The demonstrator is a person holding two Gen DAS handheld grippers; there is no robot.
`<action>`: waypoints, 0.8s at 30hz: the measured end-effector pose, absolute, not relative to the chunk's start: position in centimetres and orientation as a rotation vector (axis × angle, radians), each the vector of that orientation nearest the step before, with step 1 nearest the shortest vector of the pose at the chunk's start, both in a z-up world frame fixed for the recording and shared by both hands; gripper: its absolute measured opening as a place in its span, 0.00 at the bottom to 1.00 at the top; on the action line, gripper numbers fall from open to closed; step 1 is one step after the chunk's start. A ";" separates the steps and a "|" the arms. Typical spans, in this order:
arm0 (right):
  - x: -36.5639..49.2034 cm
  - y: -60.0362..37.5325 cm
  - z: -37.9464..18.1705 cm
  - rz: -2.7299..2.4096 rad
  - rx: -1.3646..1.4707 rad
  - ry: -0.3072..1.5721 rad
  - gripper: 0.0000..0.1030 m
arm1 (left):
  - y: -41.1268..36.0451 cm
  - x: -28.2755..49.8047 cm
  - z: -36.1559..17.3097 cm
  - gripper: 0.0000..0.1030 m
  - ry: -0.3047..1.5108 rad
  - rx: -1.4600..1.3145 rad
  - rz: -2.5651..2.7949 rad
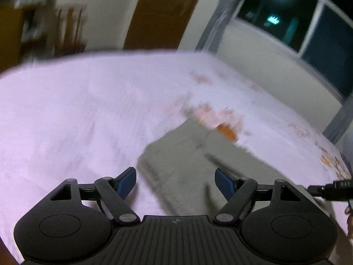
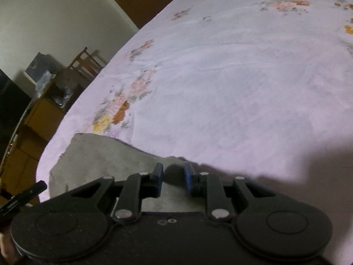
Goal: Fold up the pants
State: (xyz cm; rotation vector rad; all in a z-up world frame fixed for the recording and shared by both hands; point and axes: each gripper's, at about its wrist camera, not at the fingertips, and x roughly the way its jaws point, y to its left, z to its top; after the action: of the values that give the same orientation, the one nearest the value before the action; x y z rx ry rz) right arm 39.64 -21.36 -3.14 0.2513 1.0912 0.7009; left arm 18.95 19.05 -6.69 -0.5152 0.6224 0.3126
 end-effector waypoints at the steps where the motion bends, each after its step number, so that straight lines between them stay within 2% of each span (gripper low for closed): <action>1: 39.9 -21.2 -3.3 0.673 0.227 1.097 0.08 | 20.0 19.4 -7.4 0.75 0.645 -0.568 0.294; 5: 40.6 -22.6 -3.1 0.612 0.324 1.074 0.08 | 22.4 20.6 -9.3 0.75 0.657 -0.749 0.239; 6: 40.6 -22.7 -3.3 0.603 0.314 1.092 0.13 | 22.6 21.0 -9.6 0.75 0.675 -0.753 0.241; 14: 41.0 -22.8 -3.7 0.663 0.338 1.123 0.18 | 21.6 24.0 -10.4 0.75 0.724 -0.662 0.202; 15: 41.1 -23.1 -3.7 0.650 0.335 1.126 0.23 | 21.6 24.1 -10.4 0.75 0.725 -0.661 0.202; 17: 41.5 -23.8 -4.2 0.658 0.388 1.171 0.28 | 21.7 24.3 -10.2 0.75 0.729 -0.652 0.197; 19: 41.5 -24.0 -4.5 0.682 0.437 1.172 0.29 | 21.5 24.6 -10.1 0.75 0.726 -0.642 0.197; 20: 41.4 -23.9 -4.5 0.700 0.447 1.168 0.24 | 21.4 24.7 -10.0 0.75 0.726 -0.631 0.201; 21: 41.1 -23.5 -4.3 0.716 0.422 1.152 0.12 | 21.0 24.8 -9.9 0.74 0.725 -0.613 0.211; 22: 40.6 -23.1 -3.8 0.724 0.374 1.126 0.05 | 20.6 24.9 -9.7 0.69 0.722 -0.579 0.223; 24: 39.9 -22.0 -2.9 0.684 0.269 1.059 0.00 | 19.5 24.5 -9.2 0.52 0.719 -0.506 0.234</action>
State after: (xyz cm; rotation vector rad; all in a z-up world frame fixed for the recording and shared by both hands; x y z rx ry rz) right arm 39.88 -22.00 -2.95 0.2695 1.0589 0.6837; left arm 24.54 19.46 -9.17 -0.5061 0.7192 0.2340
